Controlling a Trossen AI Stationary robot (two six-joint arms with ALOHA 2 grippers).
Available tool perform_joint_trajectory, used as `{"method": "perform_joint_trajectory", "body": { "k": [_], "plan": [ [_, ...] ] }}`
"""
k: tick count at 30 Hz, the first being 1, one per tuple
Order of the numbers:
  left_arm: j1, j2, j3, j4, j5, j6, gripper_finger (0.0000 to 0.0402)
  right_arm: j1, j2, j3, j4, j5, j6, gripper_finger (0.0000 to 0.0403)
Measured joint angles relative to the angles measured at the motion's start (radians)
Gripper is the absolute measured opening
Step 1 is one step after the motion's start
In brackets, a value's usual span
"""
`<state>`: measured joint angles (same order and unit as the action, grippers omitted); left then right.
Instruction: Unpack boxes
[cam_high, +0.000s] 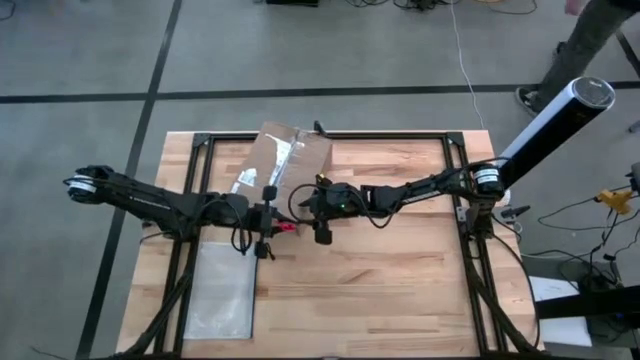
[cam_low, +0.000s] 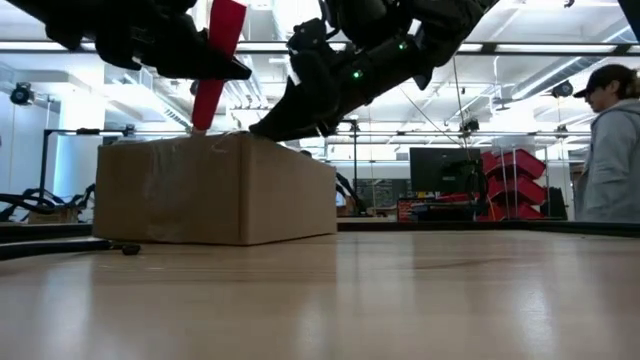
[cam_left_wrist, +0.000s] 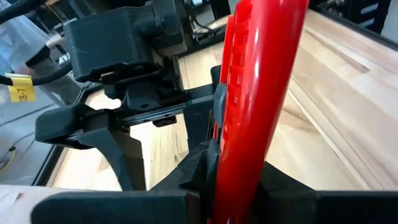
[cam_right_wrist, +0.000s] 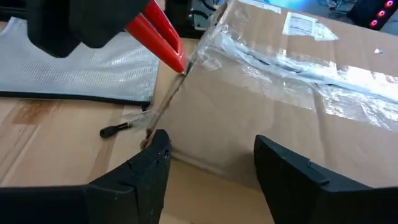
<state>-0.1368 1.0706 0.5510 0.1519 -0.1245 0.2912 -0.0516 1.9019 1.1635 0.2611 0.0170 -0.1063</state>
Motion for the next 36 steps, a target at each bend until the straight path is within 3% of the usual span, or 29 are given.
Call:
{"method": "perform_joint_trajectory", "body": {
  "k": [17,25,36],
  "plan": [
    [0.000,-0.132,0.005,-0.162,-0.064,-0.036,0.0032,-0.018,-0.009,-0.003,-0.118,0.124,-0.002,0.0201],
    [0.000,-0.205,-0.002,-0.171,-0.073,-0.029,0.0032,-0.032,0.022,-0.021,-0.322,0.328,0.008,0.0201],
    [-0.002,-0.212,-0.003,-0.164,-0.075,-0.013,0.0032,-0.005,-0.013,0.021,-0.269,0.300,0.006,0.0201]
  ]
}}
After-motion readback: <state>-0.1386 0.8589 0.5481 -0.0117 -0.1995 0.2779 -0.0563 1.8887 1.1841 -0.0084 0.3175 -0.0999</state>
